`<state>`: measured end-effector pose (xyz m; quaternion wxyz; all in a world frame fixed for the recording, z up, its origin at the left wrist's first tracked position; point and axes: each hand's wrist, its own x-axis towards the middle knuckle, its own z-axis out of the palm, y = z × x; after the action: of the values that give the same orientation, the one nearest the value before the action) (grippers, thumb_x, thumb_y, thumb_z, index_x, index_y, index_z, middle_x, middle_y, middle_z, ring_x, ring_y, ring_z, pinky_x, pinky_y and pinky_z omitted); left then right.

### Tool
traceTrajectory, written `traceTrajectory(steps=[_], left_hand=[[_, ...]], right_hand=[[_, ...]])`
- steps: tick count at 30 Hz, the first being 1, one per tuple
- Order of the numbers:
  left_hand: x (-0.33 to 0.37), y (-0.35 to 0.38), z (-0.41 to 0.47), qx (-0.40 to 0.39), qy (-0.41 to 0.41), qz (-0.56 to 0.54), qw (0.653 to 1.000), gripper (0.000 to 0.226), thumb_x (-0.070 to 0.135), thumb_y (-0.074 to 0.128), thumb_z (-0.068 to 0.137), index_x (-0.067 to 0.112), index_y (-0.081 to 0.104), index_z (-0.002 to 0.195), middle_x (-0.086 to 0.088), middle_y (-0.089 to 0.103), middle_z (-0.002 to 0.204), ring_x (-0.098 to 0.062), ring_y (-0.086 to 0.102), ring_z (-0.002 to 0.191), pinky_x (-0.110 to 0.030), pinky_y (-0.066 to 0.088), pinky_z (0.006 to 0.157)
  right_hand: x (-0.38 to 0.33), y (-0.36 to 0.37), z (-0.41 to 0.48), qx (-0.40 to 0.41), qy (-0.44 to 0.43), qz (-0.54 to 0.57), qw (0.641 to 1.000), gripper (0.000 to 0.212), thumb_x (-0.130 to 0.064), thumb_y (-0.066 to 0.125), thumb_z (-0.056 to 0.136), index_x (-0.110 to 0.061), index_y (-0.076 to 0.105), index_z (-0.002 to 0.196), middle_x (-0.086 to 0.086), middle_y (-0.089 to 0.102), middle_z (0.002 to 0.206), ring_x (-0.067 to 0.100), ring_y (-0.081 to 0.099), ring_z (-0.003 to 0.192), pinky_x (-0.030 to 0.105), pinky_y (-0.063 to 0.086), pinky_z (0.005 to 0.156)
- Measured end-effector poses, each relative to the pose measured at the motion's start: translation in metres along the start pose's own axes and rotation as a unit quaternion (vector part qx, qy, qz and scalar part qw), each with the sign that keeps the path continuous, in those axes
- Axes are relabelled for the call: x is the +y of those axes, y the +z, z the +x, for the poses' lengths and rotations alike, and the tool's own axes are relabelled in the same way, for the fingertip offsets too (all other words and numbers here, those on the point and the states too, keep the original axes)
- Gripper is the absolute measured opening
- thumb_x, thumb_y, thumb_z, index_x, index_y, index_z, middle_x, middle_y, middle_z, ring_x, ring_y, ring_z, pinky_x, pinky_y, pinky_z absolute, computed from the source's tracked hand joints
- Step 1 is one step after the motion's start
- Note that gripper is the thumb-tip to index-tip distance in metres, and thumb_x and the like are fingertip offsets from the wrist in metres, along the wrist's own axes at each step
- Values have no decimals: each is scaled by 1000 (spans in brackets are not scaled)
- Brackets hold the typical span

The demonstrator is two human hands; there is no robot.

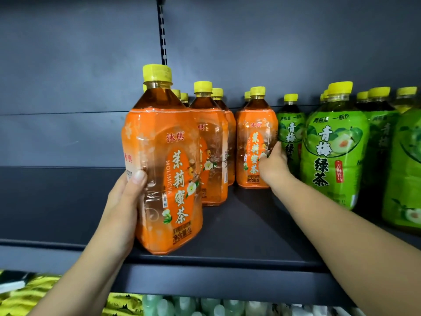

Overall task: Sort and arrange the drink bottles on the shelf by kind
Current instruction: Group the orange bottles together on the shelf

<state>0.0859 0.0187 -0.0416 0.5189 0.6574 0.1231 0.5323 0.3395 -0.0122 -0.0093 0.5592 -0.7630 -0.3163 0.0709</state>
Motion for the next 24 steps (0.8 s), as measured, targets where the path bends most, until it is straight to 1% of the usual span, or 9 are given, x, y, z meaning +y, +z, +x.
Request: traceTrajectory(steps=[5,8,11,14,17,19,21,23,24], left_hand=[[6,3,0,-7,0,-9,1000,71,80,68,39,34,69,93,-2,72,99,-23,68,92,-41,55,79],[9,9,0,-28,5,-32,999,69,77,69,42,32,70,95,-4,72,99,-25,68,92,-40,56,78],[10,19,-1,-58,24,-75,995,69,69,72,49,24,68,102,-6,71,100,-25,67,93,-36,55,76],[11,28,-3,-73,20,-86,993,76,69,71,51,20,64,108,-7,70,103,-25,66,96,-35,54,77],[8,35,-12,-94,20,-46,994,68,78,61,54,32,67,104,1,70,105,-18,66,100,-32,53,82],[6,37,-25,-70,-15,58,996,69,89,45,54,45,64,103,12,67,110,-11,62,107,-32,48,94],[6,38,-38,-58,-20,274,960,71,88,24,59,49,56,108,21,62,113,-7,57,111,-22,43,94],[6,41,-45,-111,-2,520,847,66,81,19,69,48,44,121,15,62,116,-11,56,110,-23,44,83],[6,43,-46,-127,2,577,807,60,75,25,77,46,40,126,13,61,119,-11,55,111,-24,44,82]], right_hand=[[-33,-4,-56,38,-101,80,991,53,-31,43,96,-20,24,144,0,11,153,24,23,138,40,28,110],[-48,1,-109,-135,-135,233,954,60,-54,45,88,-32,28,140,-7,23,150,15,30,134,33,29,102],[-47,11,-143,-279,-150,219,923,90,-71,56,66,-39,18,141,-11,36,142,14,40,128,37,37,103],[-43,1,-150,-271,-178,261,909,75,-55,57,59,-41,32,128,-20,53,116,1,55,106,19,49,84],[-34,-12,-149,-228,-206,274,911,66,-48,63,57,-36,45,119,-15,63,109,0,63,96,19,55,79],[-27,-24,-145,-200,-206,286,914,72,-49,67,51,-33,49,119,-11,67,106,3,66,93,24,56,77],[-21,-37,-137,-175,-188,299,919,74,-51,69,45,-33,52,115,-9,69,101,6,68,90,29,55,76],[-15,-47,-127,-146,-174,305,925,70,-51,69,45,-34,52,111,-9,70,99,6,68,89,29,54,75],[-12,-51,-121,-130,-167,306,928,68,-49,69,47,-34,52,110,-10,70,98,5,68,88,28,54,73]])
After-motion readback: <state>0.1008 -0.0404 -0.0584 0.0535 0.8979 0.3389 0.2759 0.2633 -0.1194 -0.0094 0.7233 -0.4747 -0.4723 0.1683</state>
